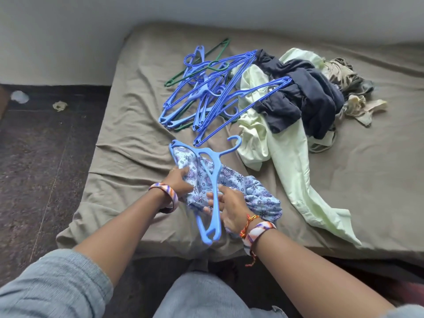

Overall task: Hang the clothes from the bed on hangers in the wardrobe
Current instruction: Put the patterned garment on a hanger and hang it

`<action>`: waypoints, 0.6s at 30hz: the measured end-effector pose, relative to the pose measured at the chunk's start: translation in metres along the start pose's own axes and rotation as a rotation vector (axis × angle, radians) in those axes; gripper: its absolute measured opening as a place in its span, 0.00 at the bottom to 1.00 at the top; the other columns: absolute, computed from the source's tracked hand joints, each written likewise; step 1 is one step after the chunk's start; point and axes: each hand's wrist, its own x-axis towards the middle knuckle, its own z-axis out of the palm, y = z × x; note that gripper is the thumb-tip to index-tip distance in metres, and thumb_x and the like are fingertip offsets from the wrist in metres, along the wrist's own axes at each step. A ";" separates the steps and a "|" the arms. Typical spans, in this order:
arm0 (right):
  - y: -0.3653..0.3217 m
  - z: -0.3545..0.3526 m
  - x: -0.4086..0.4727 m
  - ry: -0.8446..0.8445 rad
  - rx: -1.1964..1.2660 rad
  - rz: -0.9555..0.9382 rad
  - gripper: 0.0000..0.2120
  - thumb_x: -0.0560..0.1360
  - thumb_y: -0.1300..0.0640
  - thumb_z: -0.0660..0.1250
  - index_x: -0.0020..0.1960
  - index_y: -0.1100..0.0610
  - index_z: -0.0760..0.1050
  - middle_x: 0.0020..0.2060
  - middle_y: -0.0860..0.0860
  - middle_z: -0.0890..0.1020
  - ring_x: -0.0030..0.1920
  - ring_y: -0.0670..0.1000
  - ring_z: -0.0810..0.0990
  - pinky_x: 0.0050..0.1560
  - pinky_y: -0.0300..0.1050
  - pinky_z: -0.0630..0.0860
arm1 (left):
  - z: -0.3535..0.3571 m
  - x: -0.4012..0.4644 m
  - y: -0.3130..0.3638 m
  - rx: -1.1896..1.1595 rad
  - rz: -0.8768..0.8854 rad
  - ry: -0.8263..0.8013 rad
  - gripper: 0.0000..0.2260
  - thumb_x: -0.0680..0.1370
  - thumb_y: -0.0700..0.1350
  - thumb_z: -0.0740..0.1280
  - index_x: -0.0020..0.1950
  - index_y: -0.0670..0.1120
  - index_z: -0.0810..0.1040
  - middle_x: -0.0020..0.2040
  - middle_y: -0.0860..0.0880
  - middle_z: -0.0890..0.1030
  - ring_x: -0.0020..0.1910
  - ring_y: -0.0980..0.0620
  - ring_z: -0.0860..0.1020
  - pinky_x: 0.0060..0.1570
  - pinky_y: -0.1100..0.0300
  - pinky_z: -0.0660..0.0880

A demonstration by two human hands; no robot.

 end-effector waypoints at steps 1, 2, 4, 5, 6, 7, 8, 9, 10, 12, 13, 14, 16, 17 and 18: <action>-0.001 -0.001 -0.003 -0.018 0.025 0.017 0.11 0.81 0.60 0.55 0.41 0.60 0.67 0.31 0.54 0.70 0.23 0.47 0.67 0.19 0.34 0.69 | 0.000 -0.004 0.002 -0.003 0.019 0.007 0.25 0.73 0.30 0.63 0.70 0.38 0.67 0.60 0.43 0.68 0.51 0.47 0.74 0.39 0.67 0.69; -0.002 -0.002 -0.004 -0.022 0.032 0.017 0.11 0.81 0.60 0.55 0.40 0.60 0.66 0.30 0.53 0.67 0.19 0.45 0.64 0.17 0.31 0.62 | 0.000 -0.008 0.006 -0.027 0.029 0.014 0.26 0.73 0.30 0.63 0.71 0.38 0.65 0.64 0.42 0.66 0.55 0.44 0.75 0.41 0.67 0.68; 0.000 -0.003 -0.005 0.029 0.007 -0.034 0.12 0.80 0.65 0.52 0.39 0.58 0.63 0.28 0.52 0.62 0.14 0.42 0.58 0.17 0.28 0.54 | -0.002 -0.019 0.018 -0.123 0.049 0.032 0.29 0.72 0.32 0.65 0.73 0.40 0.63 0.69 0.40 0.64 0.61 0.41 0.73 0.41 0.66 0.71; 0.001 -0.004 -0.006 0.070 -0.006 -0.070 0.13 0.80 0.67 0.51 0.39 0.57 0.63 0.28 0.51 0.62 0.13 0.42 0.57 0.17 0.27 0.52 | -0.005 -0.027 0.025 -0.203 0.056 0.036 0.32 0.68 0.35 0.66 0.73 0.40 0.63 0.69 0.39 0.64 0.62 0.39 0.73 0.40 0.64 0.73; 0.001 -0.005 -0.008 0.113 -0.007 -0.109 0.13 0.80 0.67 0.50 0.38 0.57 0.63 0.28 0.51 0.61 0.13 0.41 0.57 0.16 0.27 0.52 | -0.010 -0.034 0.032 -0.295 0.071 0.019 0.36 0.64 0.38 0.66 0.72 0.40 0.64 0.68 0.38 0.66 0.61 0.40 0.74 0.42 0.62 0.74; 0.000 -0.007 -0.010 0.153 0.006 -0.145 0.14 0.80 0.67 0.50 0.38 0.57 0.63 0.28 0.52 0.61 0.12 0.41 0.57 0.16 0.27 0.52 | -0.016 -0.042 0.039 -0.380 0.126 0.008 0.35 0.61 0.39 0.64 0.70 0.39 0.67 0.66 0.38 0.69 0.56 0.44 0.77 0.44 0.61 0.74; -0.001 -0.010 -0.012 0.188 0.012 -0.187 0.14 0.80 0.66 0.50 0.37 0.57 0.62 0.28 0.52 0.61 0.12 0.42 0.57 0.17 0.26 0.53 | -0.024 -0.051 0.046 -0.469 0.196 0.007 0.32 0.61 0.37 0.64 0.66 0.37 0.69 0.62 0.39 0.72 0.47 0.52 0.79 0.41 0.63 0.73; -0.003 -0.014 -0.014 0.216 0.019 -0.229 0.14 0.80 0.66 0.51 0.37 0.56 0.62 0.28 0.52 0.61 0.13 0.42 0.58 0.17 0.26 0.54 | -0.033 -0.062 0.055 -0.545 0.263 -0.007 0.28 0.62 0.34 0.64 0.64 0.36 0.70 0.56 0.41 0.74 0.37 0.60 0.78 0.35 0.67 0.72; -0.006 -0.017 -0.018 0.238 0.019 -0.270 0.15 0.80 0.66 0.51 0.36 0.56 0.62 0.28 0.52 0.61 0.14 0.43 0.58 0.18 0.27 0.55 | -0.045 -0.073 0.065 -0.599 0.310 -0.015 0.28 0.64 0.32 0.64 0.66 0.36 0.69 0.53 0.44 0.73 0.30 0.63 0.74 0.30 0.71 0.69; -0.015 -0.021 -0.027 0.240 0.031 -0.352 0.15 0.80 0.64 0.52 0.35 0.55 0.62 0.28 0.52 0.62 0.14 0.43 0.59 0.17 0.28 0.56 | -0.070 -0.094 0.079 -0.629 0.421 0.001 0.32 0.63 0.34 0.63 0.69 0.40 0.66 0.49 0.44 0.72 0.28 0.62 0.70 0.27 0.71 0.65; -0.022 -0.021 -0.034 0.219 0.040 -0.396 0.15 0.80 0.64 0.53 0.35 0.55 0.62 0.28 0.52 0.62 0.14 0.42 0.59 0.17 0.28 0.57 | -0.081 -0.105 0.083 -0.608 0.466 0.012 0.33 0.62 0.35 0.62 0.68 0.43 0.67 0.48 0.44 0.73 0.31 0.58 0.70 0.28 0.69 0.65; -0.031 -0.021 -0.043 0.186 0.041 -0.448 0.15 0.80 0.64 0.53 0.35 0.55 0.63 0.28 0.52 0.62 0.14 0.42 0.59 0.17 0.29 0.57 | -0.095 -0.112 0.081 -0.580 0.480 0.045 0.32 0.62 0.35 0.62 0.68 0.44 0.68 0.48 0.44 0.75 0.34 0.55 0.70 0.30 0.67 0.65; -0.053 -0.019 -0.063 0.120 -0.005 -0.576 0.14 0.79 0.64 0.53 0.36 0.56 0.64 0.28 0.52 0.63 0.15 0.41 0.59 0.18 0.29 0.57 | -0.117 -0.122 0.070 -0.467 0.473 0.132 0.26 0.64 0.34 0.62 0.60 0.48 0.76 0.43 0.50 0.79 0.37 0.52 0.71 0.32 0.64 0.67; -0.065 -0.018 -0.074 0.096 -0.048 -0.647 0.13 0.79 0.64 0.53 0.36 0.56 0.66 0.27 0.52 0.64 0.16 0.42 0.60 0.18 0.30 0.57 | -0.126 -0.123 0.061 -0.367 0.434 0.182 0.21 0.64 0.34 0.62 0.53 0.50 0.79 0.40 0.51 0.80 0.36 0.52 0.73 0.34 0.62 0.69; -0.076 -0.017 -0.084 0.079 -0.095 -0.714 0.13 0.79 0.64 0.54 0.36 0.56 0.67 0.27 0.51 0.65 0.17 0.42 0.61 0.18 0.30 0.58 | -0.129 -0.123 0.048 -0.214 0.368 0.242 0.17 0.62 0.37 0.62 0.47 0.49 0.80 0.39 0.49 0.79 0.36 0.51 0.73 0.36 0.60 0.69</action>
